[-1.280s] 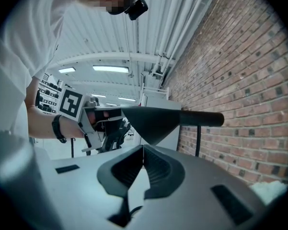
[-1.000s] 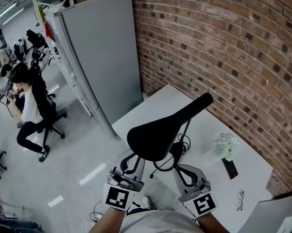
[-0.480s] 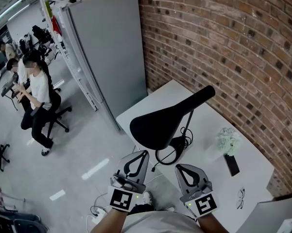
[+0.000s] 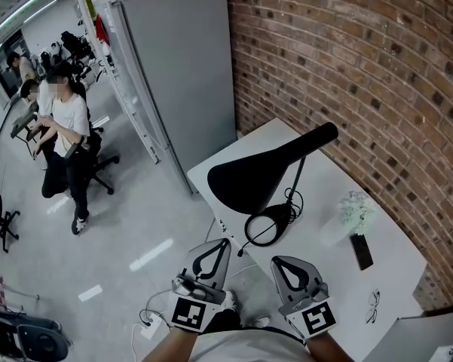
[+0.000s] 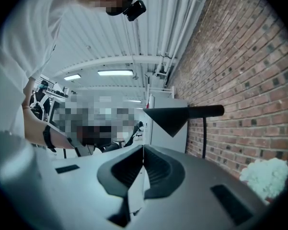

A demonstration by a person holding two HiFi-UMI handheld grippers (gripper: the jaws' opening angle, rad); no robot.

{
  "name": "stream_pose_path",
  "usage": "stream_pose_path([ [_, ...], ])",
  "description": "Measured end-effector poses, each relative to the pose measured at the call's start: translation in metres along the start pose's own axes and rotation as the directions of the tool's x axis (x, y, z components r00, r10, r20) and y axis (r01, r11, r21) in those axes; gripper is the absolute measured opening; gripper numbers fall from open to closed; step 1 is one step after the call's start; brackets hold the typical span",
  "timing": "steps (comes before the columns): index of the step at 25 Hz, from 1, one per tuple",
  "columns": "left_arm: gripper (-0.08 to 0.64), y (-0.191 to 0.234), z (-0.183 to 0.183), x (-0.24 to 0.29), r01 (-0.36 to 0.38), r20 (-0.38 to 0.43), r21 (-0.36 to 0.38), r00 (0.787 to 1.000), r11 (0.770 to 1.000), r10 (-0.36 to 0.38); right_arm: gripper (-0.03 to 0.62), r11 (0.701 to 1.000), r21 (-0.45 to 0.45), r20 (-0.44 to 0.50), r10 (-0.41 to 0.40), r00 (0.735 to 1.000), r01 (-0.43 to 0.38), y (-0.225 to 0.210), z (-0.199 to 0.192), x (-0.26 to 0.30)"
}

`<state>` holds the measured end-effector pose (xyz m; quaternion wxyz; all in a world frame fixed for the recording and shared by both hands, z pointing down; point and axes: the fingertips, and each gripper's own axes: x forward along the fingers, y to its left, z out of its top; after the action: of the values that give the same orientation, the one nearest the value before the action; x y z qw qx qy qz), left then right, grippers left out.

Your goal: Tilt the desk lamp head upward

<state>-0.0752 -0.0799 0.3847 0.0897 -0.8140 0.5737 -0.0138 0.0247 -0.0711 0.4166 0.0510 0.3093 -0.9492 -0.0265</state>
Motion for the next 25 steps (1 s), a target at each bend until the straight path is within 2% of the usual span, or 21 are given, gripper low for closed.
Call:
stream_pose_path([
  [8, 0.006, -0.023, -0.003, -0.014, -0.016, 0.004, -0.015, 1.0, 1.0, 0.016, 0.017, 1.0, 0.022, 0.004, 0.011, 1.0, -0.011, 0.006, -0.006, -0.022],
  [13, 0.006, -0.039, -0.005, -0.013, -0.002, 0.0, 0.01, 1.0, 1.0, 0.002, 0.017, 1.0, 0.007, 0.005, -0.003, 1.0, 0.003, -0.003, -0.008, -0.03],
  [17, 0.006, -0.042, -0.005, -0.016, -0.008, 0.006, 0.008, 1.0, 1.0, 0.008, 0.017, 0.999, 0.027, 0.022, -0.025, 0.999, 0.024, -0.005, -0.008, -0.035],
  [25, 0.006, -0.036, -0.008, -0.015, 0.006, -0.008, 0.021, 1.0, 1.0, -0.006, 0.017, 0.999, 0.008, 0.044, -0.041, 0.998, 0.041, -0.006, -0.001, -0.026],
])
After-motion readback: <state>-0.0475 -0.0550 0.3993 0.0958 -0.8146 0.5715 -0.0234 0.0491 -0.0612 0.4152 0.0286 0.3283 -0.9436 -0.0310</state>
